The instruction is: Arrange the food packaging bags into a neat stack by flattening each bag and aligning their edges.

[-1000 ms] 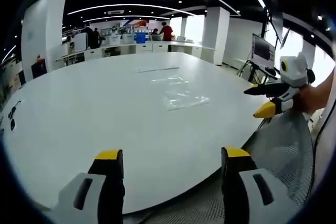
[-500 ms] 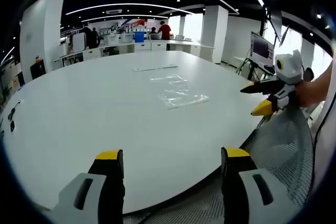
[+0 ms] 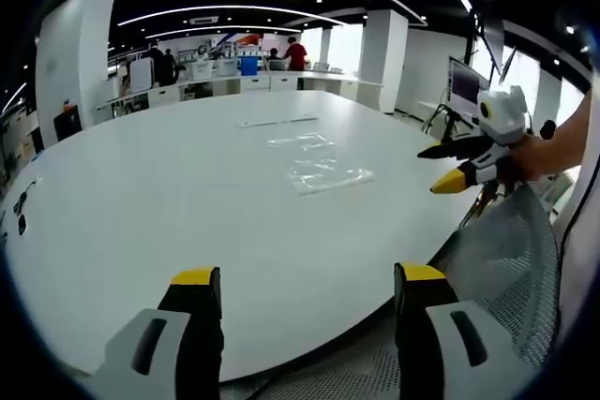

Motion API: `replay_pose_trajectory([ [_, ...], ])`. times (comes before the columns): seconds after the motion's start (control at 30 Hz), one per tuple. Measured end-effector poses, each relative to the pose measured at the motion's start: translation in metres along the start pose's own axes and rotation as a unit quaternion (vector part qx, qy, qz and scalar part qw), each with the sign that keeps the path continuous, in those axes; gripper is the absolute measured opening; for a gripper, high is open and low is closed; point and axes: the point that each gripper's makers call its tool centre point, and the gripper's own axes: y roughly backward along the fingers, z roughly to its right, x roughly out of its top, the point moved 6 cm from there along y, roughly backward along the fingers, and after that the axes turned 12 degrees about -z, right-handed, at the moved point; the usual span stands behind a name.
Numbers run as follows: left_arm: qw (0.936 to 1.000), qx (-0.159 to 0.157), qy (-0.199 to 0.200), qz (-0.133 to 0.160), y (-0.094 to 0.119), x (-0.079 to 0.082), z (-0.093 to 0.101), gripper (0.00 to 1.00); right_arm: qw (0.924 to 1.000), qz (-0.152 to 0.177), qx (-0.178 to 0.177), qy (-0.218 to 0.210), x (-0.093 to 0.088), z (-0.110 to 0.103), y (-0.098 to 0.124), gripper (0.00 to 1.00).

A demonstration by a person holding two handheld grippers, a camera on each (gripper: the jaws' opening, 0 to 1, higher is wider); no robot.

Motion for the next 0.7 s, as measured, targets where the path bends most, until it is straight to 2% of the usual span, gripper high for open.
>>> replay_pose_trajectory([
  [0.37,1.0,0.0,0.004,0.0,-0.001,-0.001,-0.002,0.73,0.9973,-0.029,-0.023,0.063,0.01,0.021,-0.018,0.49],
  [0.47,1.0,0.0,0.005,-0.001,-0.001,-0.001,-0.003,0.73,0.9969,-0.033,-0.023,0.068,0.014,0.026,-0.024,0.48],
  [0.7,1.0,0.001,0.007,-0.002,-0.001,-0.001,-0.002,0.72,0.9921,-0.054,-0.033,0.108,0.019,0.037,-0.038,0.4],
])
